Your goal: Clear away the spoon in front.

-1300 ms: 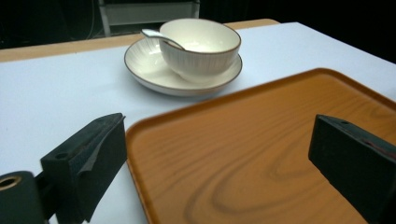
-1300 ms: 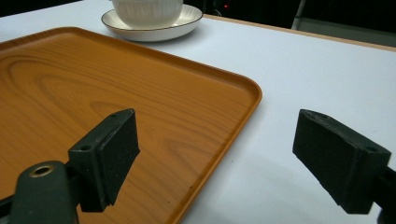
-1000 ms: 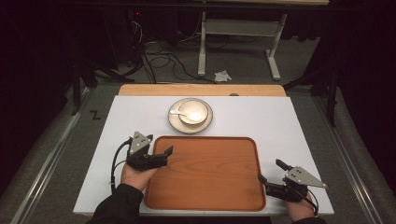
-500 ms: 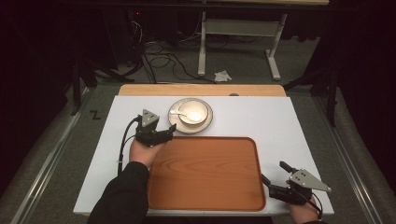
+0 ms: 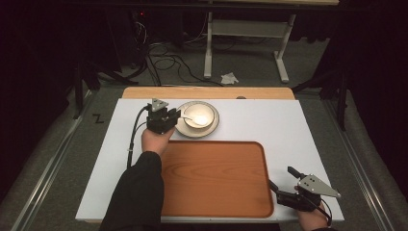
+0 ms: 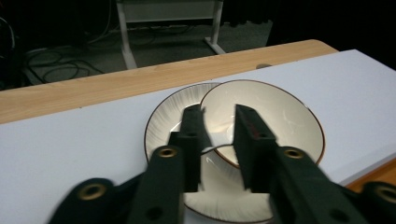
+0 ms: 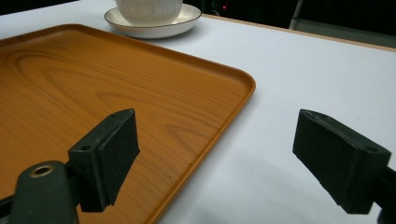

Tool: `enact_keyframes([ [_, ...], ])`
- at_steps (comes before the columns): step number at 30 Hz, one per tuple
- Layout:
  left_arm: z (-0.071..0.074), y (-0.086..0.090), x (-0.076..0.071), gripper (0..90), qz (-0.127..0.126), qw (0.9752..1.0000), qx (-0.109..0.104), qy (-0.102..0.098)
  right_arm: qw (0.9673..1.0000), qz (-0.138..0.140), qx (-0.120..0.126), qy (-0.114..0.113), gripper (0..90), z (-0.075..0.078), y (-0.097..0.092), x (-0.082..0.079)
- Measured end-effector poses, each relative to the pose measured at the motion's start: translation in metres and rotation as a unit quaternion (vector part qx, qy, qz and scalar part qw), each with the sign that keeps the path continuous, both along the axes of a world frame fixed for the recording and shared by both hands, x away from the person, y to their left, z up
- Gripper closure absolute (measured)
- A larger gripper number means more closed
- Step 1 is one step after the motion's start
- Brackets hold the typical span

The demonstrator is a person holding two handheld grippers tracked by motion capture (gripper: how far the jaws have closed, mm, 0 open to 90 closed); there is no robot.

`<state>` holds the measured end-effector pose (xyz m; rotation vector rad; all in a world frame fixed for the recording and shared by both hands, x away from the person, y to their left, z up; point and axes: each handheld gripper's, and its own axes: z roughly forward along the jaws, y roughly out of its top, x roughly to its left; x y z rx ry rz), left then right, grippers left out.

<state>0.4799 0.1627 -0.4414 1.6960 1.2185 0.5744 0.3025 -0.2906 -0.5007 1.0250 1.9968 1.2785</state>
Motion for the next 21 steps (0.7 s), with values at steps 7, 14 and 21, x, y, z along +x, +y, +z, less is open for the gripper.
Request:
enact_keyframes([
  [7, -0.004, -0.005, 0.014, 90.0, 0.033, 0.9995, 0.002, 0.002, 1.0, -0.001, 0.002, 0.003, 15.2, -0.001, 0.0, -0.001],
  [14, -0.016, -0.002, 0.025, 90.0, 0.046, 0.9984, 0.01, 0.033, 1.0, -0.001, 0.005, 0.006, 15.2, -0.001, -0.001, 0.0],
  [21, -0.017, -0.005, 0.02, 90.0, 0.019, 0.9984, 0.026, 0.046, 1.0, -0.001, 0.002, 0.008, 15.2, -0.002, 0.0, 0.001],
])
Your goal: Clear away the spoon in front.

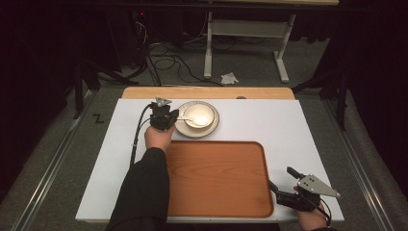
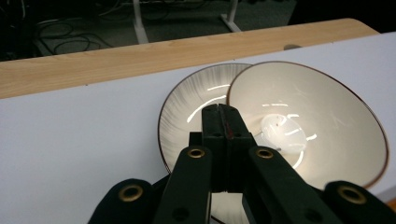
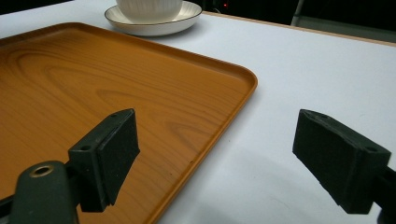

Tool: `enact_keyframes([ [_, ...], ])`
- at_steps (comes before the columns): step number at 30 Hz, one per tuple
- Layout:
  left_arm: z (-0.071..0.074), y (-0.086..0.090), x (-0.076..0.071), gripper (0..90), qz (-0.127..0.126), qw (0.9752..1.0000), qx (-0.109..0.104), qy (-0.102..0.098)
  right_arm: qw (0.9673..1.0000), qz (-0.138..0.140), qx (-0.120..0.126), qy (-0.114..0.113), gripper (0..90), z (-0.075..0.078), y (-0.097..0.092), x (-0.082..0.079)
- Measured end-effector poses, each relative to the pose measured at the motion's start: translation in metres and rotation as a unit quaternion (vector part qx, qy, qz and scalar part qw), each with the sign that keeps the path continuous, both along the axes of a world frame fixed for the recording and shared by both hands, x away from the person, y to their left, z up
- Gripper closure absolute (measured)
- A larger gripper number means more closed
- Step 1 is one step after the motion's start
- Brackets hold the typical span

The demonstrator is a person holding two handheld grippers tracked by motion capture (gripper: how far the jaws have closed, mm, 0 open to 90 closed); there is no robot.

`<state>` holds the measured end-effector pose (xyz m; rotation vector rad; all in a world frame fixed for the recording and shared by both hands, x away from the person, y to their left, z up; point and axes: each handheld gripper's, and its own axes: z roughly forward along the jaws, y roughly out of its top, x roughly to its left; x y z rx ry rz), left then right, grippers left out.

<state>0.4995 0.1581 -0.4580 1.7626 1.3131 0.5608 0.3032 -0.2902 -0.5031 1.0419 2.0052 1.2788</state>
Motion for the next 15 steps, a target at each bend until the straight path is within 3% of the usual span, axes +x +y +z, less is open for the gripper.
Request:
enact_keyframes([
  [8, 0.004, -0.009, -0.019, 90.0, -0.03, 0.9994, -0.015, 0.001, 1.0, 0.0, 0.0, -0.003, 15.2, 0.002, 0.001, -0.002],
  [10, 0.006, -0.01, -0.023, 90.0, -0.031, 0.9995, -0.009, -0.003, 1.0, 0.0, -0.001, -0.005, 15.2, 0.002, 0.001, -0.002],
  [13, 0.008, -0.009, -0.024, 90.0, -0.023, 0.9997, -0.008, -0.006, 1.0, -0.001, -0.001, -0.005, 15.2, 0.002, 0.001, -0.003],
  [15, 0.008, -0.005, -0.022, 90.0, -0.002, 0.9999, -0.007, -0.012, 1.0, 0.0, -0.002, -0.006, 15.2, 0.002, 0.001, -0.004],
])
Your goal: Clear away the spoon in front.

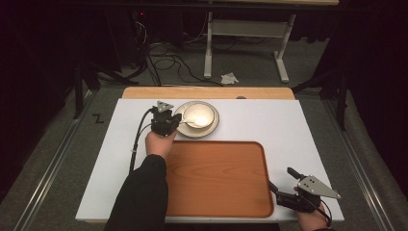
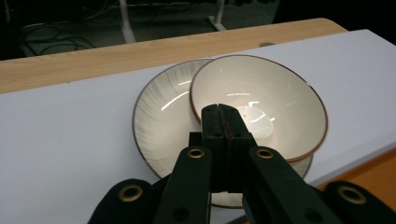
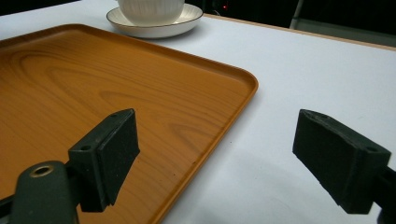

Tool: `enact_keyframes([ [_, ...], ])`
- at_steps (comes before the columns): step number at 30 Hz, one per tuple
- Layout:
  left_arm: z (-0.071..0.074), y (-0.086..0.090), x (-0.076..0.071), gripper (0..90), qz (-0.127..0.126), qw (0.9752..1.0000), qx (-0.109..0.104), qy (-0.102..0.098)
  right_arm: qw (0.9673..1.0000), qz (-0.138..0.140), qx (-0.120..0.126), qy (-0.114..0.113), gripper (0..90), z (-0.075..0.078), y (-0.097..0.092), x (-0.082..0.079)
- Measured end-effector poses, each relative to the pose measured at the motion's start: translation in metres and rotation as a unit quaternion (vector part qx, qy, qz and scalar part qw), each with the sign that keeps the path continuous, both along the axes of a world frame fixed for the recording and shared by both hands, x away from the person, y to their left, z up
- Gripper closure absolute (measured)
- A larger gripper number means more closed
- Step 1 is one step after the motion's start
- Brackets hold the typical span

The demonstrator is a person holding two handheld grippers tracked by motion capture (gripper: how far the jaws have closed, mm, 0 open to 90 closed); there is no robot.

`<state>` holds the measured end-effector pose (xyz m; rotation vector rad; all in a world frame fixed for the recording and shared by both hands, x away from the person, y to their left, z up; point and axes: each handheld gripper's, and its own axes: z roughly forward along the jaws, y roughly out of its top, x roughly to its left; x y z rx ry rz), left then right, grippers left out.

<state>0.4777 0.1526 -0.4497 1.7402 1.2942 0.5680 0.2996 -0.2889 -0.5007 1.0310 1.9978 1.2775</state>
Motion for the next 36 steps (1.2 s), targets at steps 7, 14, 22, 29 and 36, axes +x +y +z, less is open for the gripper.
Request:
enact_keyframes([
  [7, -0.007, 0.0, 0.003, 90.0, -0.006, 0.9999, 0.005, 0.013, 1.0, 0.0, 0.0, 0.003, 15.2, -0.001, -0.001, 0.001],
  [14, -0.007, -0.015, -0.01, 90.0, -0.038, 0.9991, 0.008, 0.018, 1.0, 0.004, -0.002, 0.0, 15.2, -0.001, 0.0, 0.001],
  [22, 0.001, -0.015, -0.023, 80.3, -0.035, 0.9993, -0.015, 0.003, 1.0, 0.008, -0.004, 0.001, 15.2, -0.001, 0.002, 0.001],
  [29, -0.002, -0.002, -0.035, 50.3, -0.013, 0.9966, -0.079, 0.019, 0.9999, 0.012, -0.007, -0.001, 15.2, 0.0, 0.003, 0.002],
  [36, -0.013, 0.004, -0.03, 42.2, -0.011, 0.9874, -0.145, 0.062, 0.9999, 0.015, -0.009, 0.001, 15.2, -0.001, 0.006, 0.002],
])
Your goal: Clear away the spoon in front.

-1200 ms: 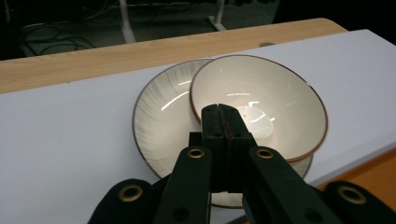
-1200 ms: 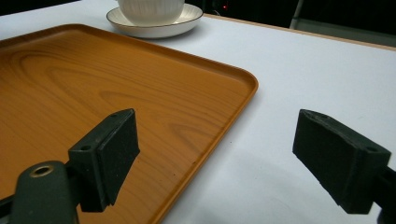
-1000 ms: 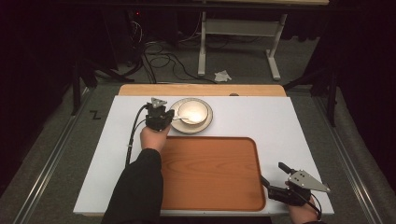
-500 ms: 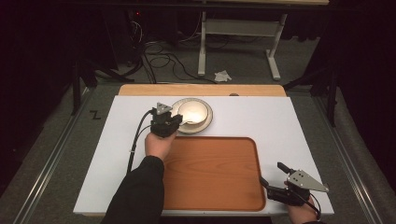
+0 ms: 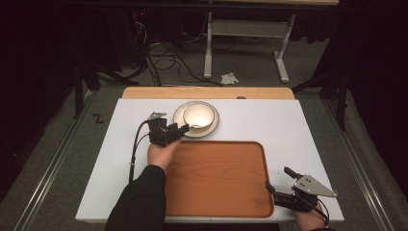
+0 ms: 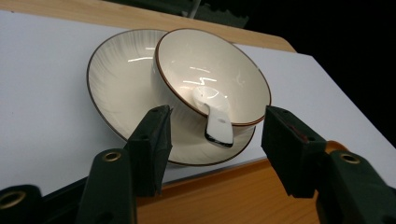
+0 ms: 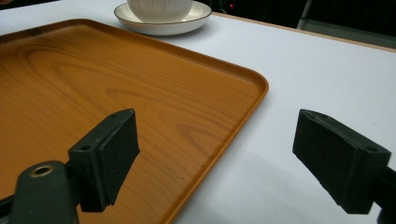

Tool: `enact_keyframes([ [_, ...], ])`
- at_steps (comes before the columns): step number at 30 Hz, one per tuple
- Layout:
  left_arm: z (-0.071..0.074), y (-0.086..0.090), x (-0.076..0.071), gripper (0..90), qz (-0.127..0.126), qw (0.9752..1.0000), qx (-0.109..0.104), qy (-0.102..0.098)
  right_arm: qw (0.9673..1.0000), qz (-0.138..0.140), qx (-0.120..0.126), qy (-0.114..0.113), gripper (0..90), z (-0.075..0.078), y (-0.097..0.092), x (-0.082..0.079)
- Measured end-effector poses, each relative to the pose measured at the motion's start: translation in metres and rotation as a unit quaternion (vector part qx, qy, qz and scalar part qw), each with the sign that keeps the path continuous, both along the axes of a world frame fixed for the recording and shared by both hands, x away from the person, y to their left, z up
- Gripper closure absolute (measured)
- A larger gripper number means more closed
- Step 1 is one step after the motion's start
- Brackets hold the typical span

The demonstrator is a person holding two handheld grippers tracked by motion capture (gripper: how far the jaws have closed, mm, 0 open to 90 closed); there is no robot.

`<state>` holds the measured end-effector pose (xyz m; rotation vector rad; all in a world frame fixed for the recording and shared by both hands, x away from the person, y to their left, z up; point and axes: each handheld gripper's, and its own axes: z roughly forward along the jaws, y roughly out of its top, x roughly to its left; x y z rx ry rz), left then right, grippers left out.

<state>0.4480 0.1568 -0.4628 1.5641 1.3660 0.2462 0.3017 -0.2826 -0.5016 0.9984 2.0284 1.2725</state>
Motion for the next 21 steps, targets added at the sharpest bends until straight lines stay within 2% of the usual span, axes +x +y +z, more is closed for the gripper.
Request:
enact_keyframes([
  [2, -0.005, -0.002, 0.004, 40.8, -0.004, 0.9997, -0.016, 0.015, 1.0, -0.001, 0.0, 0.001, 15.2, 0.0, -0.001, 0.0],
  [6, -0.009, -0.004, 0.009, 41.4, -0.001, 0.9991, -0.03, 0.03, 1.0, -0.003, 0.002, 0.0, 15.2, 0.0, -0.003, 0.0],
  [10, -0.013, -0.003, 0.015, 49.5, 0.004, 0.9973, -0.059, 0.043, 1.0, -0.003, 0.003, 0.0, 15.2, 0.0, -0.003, 0.0],
  [12, -0.013, -0.003, 0.016, 52.4, 0.009, 0.9969, -0.065, 0.045, 1.0, -0.003, 0.003, -0.001, 15.2, 0.0, -0.003, 0.0],
  [13, -0.014, -0.002, 0.018, 56.7, 0.007, 0.996, -0.075, 0.049, 1.0, -0.003, 0.003, -0.001, 15.2, 0.0, -0.002, 0.0],
  [21, -0.016, -0.005, 0.018, 67.9, -0.003, 0.9956, -0.071, 0.06, 1.0, -0.002, 0.003, -0.003, 15.2, 0.001, -0.003, 0.0],
])
